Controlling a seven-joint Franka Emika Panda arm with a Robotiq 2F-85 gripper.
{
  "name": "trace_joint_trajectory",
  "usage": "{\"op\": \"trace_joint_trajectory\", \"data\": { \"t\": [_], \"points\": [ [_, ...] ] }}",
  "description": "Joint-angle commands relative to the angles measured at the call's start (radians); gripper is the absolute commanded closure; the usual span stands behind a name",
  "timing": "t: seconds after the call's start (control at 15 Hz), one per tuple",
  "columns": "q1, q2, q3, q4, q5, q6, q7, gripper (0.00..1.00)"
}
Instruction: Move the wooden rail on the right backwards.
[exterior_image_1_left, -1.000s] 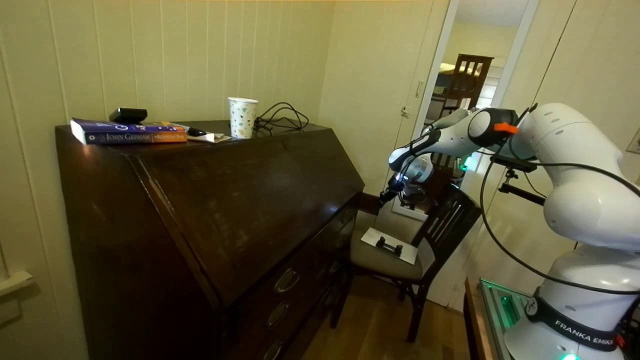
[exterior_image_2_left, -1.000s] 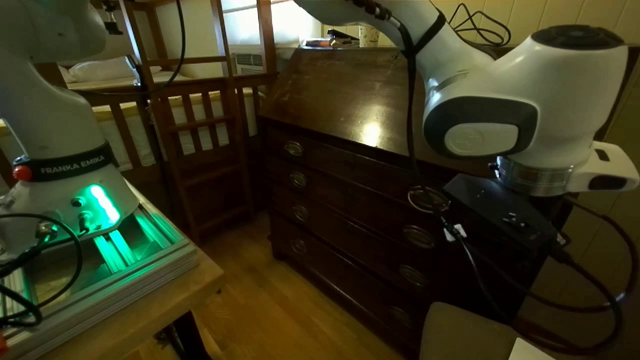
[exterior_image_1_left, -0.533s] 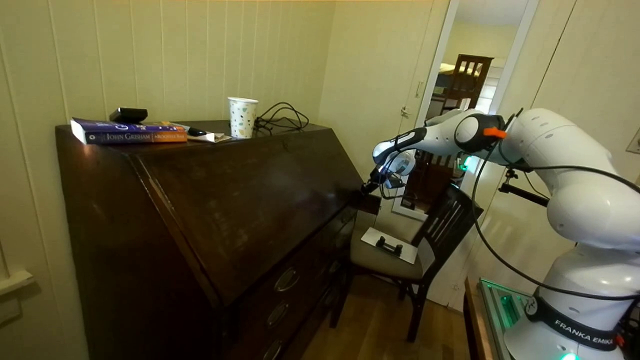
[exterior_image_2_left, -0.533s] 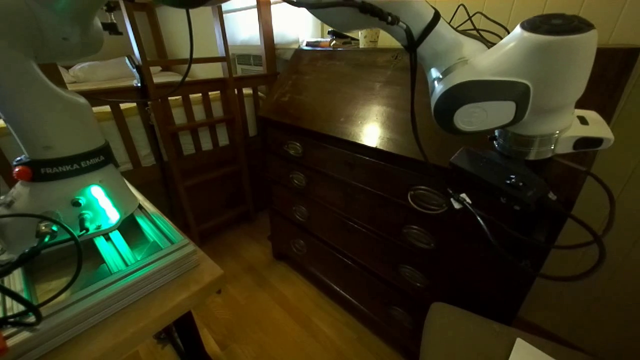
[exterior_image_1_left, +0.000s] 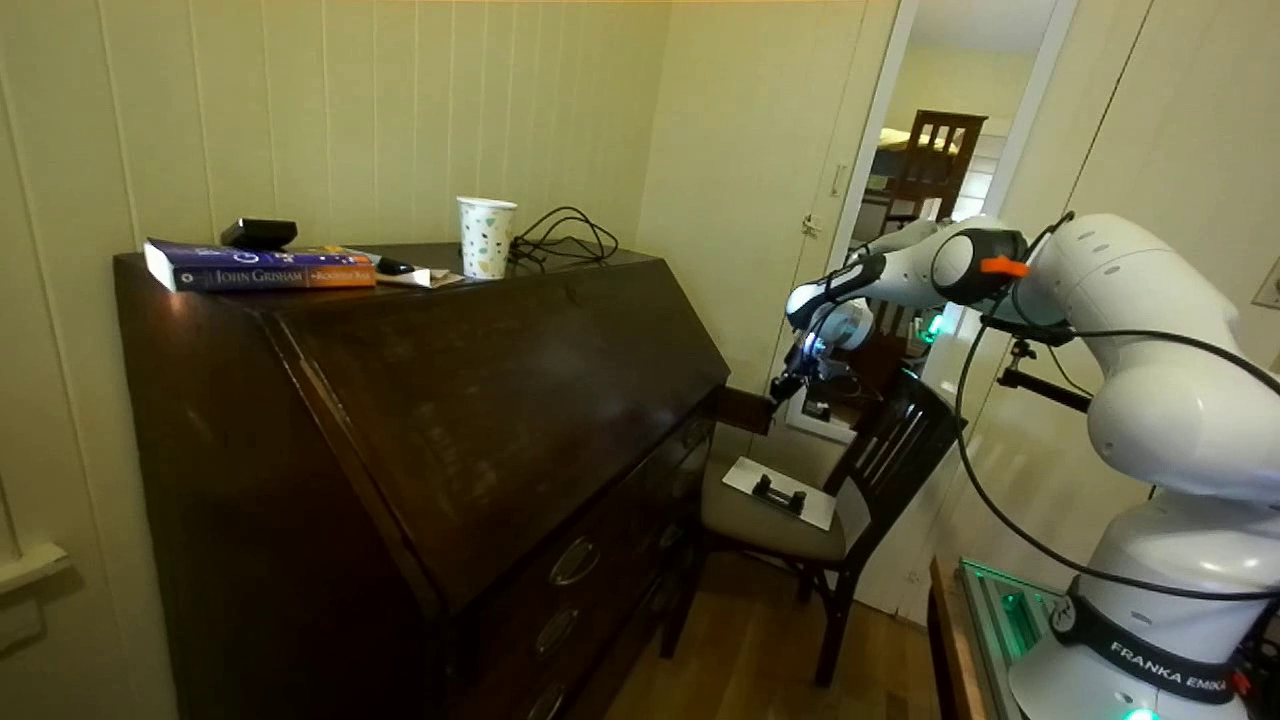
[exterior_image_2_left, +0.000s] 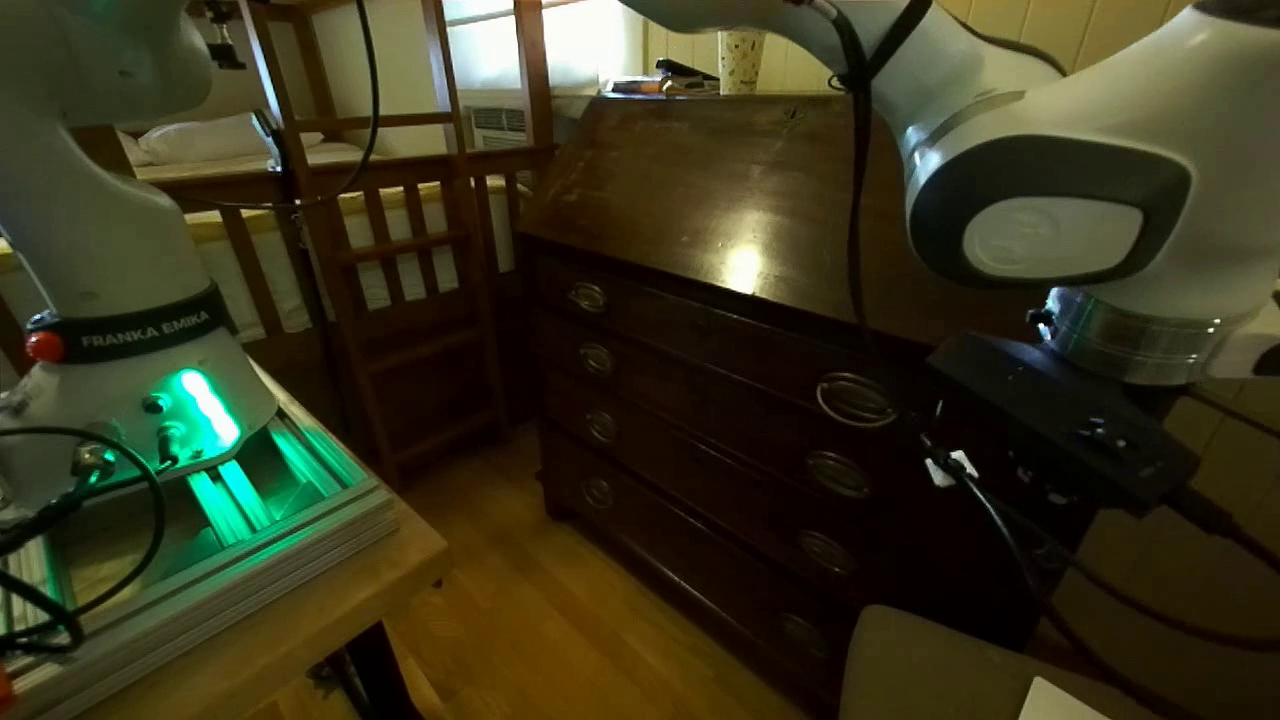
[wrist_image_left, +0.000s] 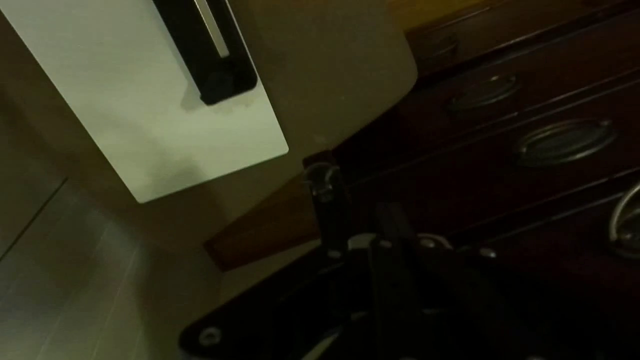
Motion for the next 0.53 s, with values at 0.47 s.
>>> {"op": "trace_joint_trajectory", "data": {
  "t": [0.47],
  "points": [
    [-0.102,-0.106,-0.026,-0.062,-0.068,-0.305,-0.276,1.00]
  ]
}}
